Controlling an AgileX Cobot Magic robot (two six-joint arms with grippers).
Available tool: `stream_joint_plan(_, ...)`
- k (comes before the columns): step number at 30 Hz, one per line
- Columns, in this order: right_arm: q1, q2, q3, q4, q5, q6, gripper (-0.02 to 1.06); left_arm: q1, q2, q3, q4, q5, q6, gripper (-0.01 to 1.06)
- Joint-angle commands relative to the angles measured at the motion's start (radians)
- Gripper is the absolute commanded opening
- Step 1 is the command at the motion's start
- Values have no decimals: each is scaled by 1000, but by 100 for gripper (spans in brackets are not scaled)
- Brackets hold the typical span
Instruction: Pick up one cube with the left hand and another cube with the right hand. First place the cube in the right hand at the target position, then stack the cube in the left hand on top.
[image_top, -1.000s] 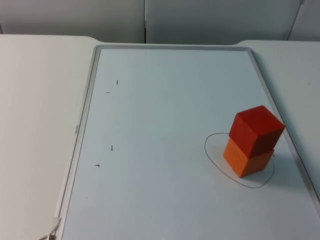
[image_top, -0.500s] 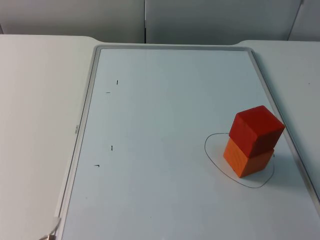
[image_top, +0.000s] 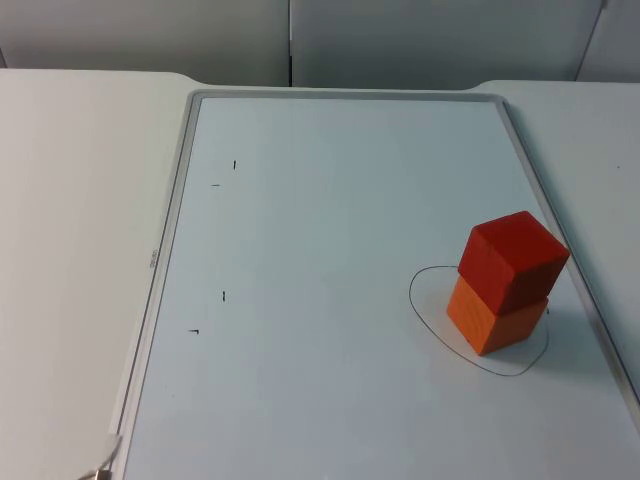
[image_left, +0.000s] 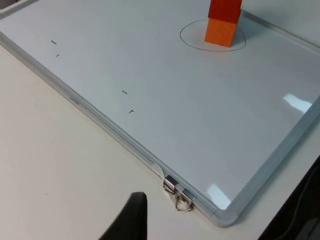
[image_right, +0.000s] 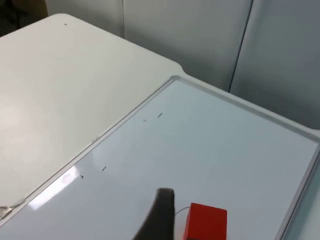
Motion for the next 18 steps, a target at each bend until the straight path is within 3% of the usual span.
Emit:
stream_joint_plan(1, 5, -7, 4, 0, -12, -13, 80, -7, -5, 2, -11, 1, 15, 105)
stream_joint_plan(11, 5, -90, 5, 76, 16, -100, 80, -7, -5, 2, -52, 3, 68, 105)
stream_joint_plan(18, 5, -215, 48, 78, 110, -106, 80, -7, -5, 2, -34, 3, 43, 105)
